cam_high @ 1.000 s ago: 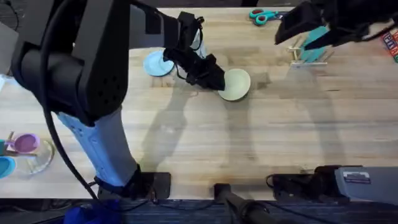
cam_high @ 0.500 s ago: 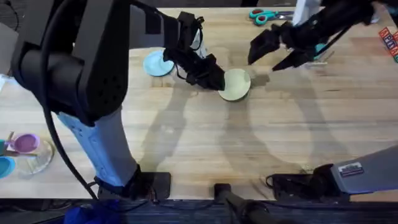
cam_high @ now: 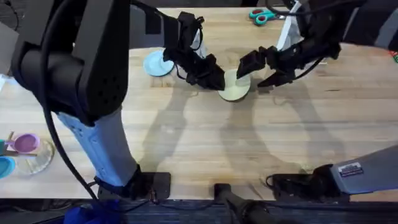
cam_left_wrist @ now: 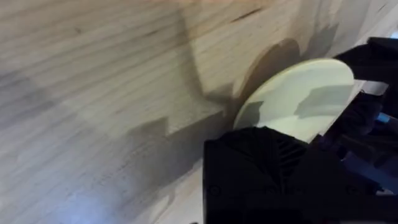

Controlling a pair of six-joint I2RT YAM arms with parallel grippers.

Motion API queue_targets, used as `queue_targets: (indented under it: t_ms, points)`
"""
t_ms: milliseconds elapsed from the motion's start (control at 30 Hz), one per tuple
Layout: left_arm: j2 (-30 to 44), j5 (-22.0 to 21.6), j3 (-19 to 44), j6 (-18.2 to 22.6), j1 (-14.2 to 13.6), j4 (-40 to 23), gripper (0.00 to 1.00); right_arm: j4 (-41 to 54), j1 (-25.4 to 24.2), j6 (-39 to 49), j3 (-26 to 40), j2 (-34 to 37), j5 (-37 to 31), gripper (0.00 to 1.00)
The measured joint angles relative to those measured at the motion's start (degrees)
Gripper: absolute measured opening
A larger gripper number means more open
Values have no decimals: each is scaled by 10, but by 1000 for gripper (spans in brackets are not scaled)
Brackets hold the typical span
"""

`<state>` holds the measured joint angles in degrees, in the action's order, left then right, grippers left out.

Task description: Pick up the plates from the table one by one and place each into a slot on the dish rack.

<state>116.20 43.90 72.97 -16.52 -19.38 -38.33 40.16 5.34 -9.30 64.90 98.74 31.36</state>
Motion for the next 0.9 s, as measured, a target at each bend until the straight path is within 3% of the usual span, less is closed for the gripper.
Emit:
queue_targets:
  t_ms: [467, 900]
  points:
    - [0, 0, 0, 0, 0, 0, 42, -71, 2, -57, -28, 0, 20, 995]
    - [0, 0, 0, 0, 0, 0, 42, -98, 51, -77, -28, 0, 12, 995]
